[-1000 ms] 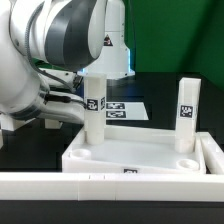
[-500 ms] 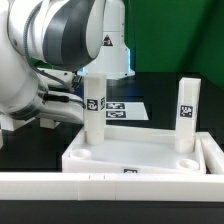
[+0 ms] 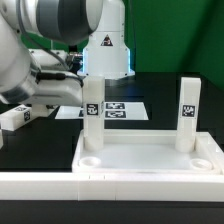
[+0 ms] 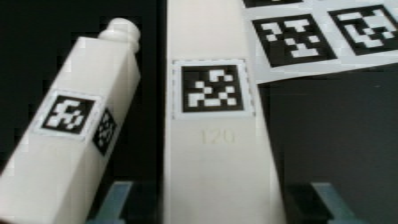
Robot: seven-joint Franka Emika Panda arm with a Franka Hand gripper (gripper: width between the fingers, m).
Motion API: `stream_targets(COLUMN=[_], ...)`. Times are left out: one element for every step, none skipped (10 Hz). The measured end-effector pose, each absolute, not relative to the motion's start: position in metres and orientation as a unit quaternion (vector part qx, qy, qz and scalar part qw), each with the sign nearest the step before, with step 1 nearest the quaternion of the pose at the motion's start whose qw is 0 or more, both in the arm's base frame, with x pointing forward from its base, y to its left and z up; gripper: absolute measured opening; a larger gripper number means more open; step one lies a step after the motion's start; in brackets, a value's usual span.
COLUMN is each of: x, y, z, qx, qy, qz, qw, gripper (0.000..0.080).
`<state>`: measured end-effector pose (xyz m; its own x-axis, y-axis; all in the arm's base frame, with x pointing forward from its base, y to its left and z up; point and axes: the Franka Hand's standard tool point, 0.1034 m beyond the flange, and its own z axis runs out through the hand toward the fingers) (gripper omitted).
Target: Assemble desk
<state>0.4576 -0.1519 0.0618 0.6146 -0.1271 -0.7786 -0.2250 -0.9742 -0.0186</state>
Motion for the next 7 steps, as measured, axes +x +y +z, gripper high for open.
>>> stream_targets(x=[0.466, 0.468, 0.468, 0.468, 0.47, 0.473, 0.473], y=[-0.153, -0.151, -0.149, -0.151, -0.153, -0.154, -0.157], z=[0.072, 0.082, 0.089, 0.085, 0.084, 0.084, 0.087], qx=[-0.899, -0.897, -0.893, -0.894, -0.897, -0.903, -0.902], qy=[0.092, 0.096, 0.098, 0.097, 0.098, 0.098, 0.096], qz=[0.426, 0.43, 0.438, 0.436, 0.43, 0.418, 0.421], qw=[0.05, 0.036, 0.025, 0.025, 0.023, 0.021, 0.025], gripper=[0.029, 0.029, 0.029, 0.029, 0.029, 0.029, 0.029])
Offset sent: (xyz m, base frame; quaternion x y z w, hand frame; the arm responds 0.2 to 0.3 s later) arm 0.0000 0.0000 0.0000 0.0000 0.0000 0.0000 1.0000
